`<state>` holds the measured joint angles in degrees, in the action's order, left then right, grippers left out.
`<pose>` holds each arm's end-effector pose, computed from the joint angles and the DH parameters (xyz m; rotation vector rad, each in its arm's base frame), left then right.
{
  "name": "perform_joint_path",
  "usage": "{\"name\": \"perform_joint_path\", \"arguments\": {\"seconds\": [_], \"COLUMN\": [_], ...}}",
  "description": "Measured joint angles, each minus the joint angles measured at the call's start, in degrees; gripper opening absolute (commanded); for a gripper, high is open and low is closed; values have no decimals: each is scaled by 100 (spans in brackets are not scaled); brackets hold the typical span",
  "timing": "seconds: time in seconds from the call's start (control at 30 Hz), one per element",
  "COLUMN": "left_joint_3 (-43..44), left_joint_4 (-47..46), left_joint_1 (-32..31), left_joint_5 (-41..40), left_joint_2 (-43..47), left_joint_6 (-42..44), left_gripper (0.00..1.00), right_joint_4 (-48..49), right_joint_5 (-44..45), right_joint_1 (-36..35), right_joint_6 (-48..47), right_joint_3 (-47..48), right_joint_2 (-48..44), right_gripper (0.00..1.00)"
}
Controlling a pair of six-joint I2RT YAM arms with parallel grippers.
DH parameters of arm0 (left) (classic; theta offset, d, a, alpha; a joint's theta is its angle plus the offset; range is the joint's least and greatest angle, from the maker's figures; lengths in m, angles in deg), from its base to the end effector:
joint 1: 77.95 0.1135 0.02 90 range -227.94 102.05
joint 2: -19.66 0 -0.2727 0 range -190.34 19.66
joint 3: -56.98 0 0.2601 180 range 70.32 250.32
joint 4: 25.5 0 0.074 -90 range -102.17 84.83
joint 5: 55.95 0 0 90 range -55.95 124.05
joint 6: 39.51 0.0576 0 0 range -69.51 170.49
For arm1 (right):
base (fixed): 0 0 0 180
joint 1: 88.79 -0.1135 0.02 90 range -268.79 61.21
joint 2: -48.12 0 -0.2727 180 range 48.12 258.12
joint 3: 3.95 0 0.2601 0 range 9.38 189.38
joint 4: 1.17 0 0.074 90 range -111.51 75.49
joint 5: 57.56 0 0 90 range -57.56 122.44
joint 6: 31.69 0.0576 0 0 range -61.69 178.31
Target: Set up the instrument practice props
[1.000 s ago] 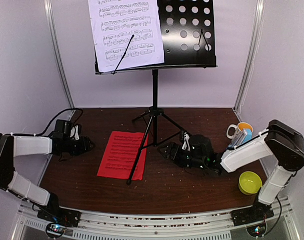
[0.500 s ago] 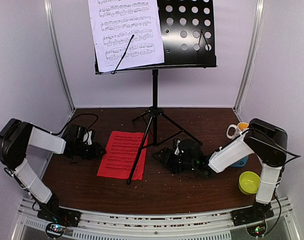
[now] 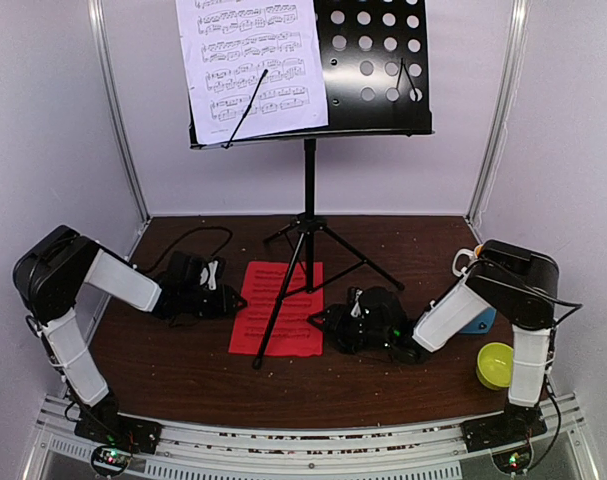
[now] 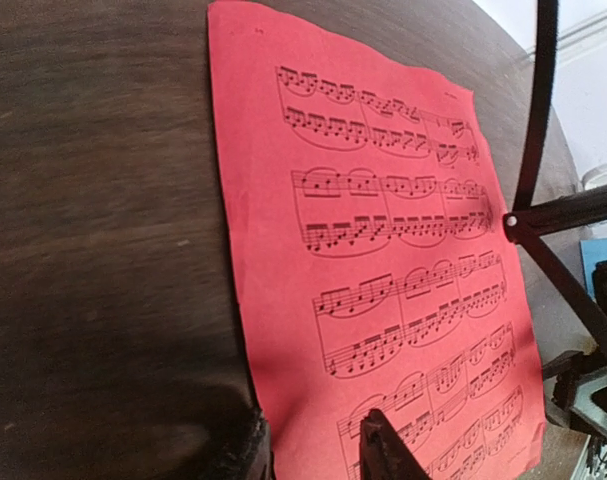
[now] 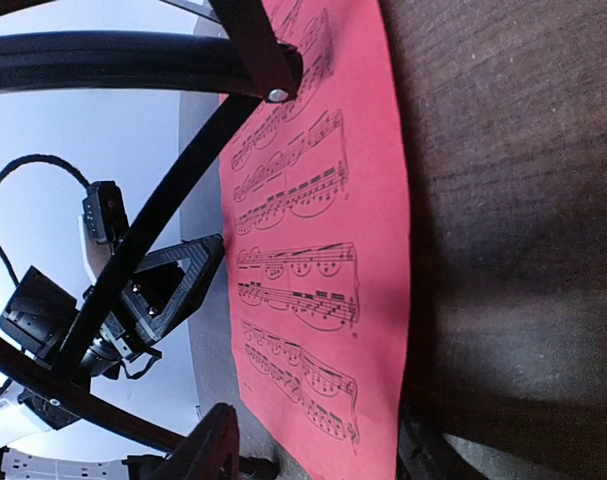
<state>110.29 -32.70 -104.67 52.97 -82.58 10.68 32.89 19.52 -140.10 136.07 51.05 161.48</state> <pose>0.2994 -0.1716 0.0984 -0.0973 2.4495 -0.9414 0.2295 0.3071 0.0889 0.3787 2.3795 1.5179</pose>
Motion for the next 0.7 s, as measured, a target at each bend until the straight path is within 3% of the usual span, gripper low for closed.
{"name": "perform_joint_path", "arguments": {"seconds": [0.33,0.53,0.7], "left_joint_3": [267,87,-168], "left_joint_4": [-68,-120,273], "left_joint_1": [-245,-264,-269], "left_joint_5": [66,35,-208], "left_joint_2": [-260,-81,533], "left_joint_6": [-63,-61,81], "left_gripper": [32,44,48], "right_joint_4": [656,826,859], "right_joint_5": [-229,-138,9], "right_joint_1": [83,98,219], "right_joint_6": [354,498,520], "right_joint_3": [-199,-918,-1749], "right_joint_2": [310,-94,-846], "right_gripper": [16,2,0]}}
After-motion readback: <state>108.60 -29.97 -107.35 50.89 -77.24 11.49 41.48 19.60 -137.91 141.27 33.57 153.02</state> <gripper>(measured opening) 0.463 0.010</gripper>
